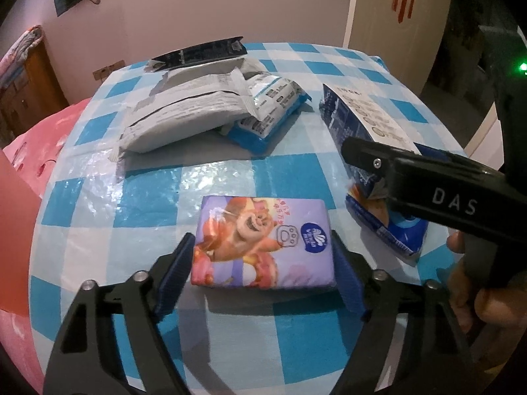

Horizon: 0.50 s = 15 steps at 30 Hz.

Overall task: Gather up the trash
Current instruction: 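Grasp the purple tissue pack with the left gripper while the right gripper grasps the milk carton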

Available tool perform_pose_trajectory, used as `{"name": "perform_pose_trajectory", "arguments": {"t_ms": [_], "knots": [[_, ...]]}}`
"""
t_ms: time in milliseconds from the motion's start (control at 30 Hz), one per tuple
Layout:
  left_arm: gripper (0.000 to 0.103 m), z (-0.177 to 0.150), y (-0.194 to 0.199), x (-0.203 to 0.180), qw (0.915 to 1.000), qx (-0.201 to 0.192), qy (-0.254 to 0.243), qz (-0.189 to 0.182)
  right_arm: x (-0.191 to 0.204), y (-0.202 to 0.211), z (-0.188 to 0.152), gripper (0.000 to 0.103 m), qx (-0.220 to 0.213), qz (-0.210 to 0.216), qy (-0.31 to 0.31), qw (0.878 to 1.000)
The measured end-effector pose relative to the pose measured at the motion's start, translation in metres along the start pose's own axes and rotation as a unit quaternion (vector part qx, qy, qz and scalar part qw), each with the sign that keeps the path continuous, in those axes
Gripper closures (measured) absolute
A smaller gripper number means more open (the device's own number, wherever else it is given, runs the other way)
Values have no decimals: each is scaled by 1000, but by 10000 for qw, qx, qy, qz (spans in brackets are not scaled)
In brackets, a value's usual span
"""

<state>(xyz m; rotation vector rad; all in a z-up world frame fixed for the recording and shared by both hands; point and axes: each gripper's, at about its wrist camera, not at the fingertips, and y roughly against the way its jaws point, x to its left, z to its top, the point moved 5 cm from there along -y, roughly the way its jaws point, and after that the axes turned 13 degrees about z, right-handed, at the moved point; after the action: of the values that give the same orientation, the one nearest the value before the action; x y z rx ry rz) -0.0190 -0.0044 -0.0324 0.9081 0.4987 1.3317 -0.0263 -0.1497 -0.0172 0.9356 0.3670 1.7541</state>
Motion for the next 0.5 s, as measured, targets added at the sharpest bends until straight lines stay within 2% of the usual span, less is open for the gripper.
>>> {"name": "perform_pose_trajectory", "arguments": {"t_ms": [67,133,200,500], "knots": [[29,0,1,2,10000,-19,67,-52,0,0,0,14,9,-104,34,9999],[30,0,1,2,9999,-29,74,-79,1,-2,0,25,46,-186,100,9998],[30,-1,2,3,9999,-37,101,-97,1,-3,-1,30,76,-280,120,9995],[30,-3,4,18,9989,-40,399,-251,1,0,-3,33,50,-307,182,9994]]}}
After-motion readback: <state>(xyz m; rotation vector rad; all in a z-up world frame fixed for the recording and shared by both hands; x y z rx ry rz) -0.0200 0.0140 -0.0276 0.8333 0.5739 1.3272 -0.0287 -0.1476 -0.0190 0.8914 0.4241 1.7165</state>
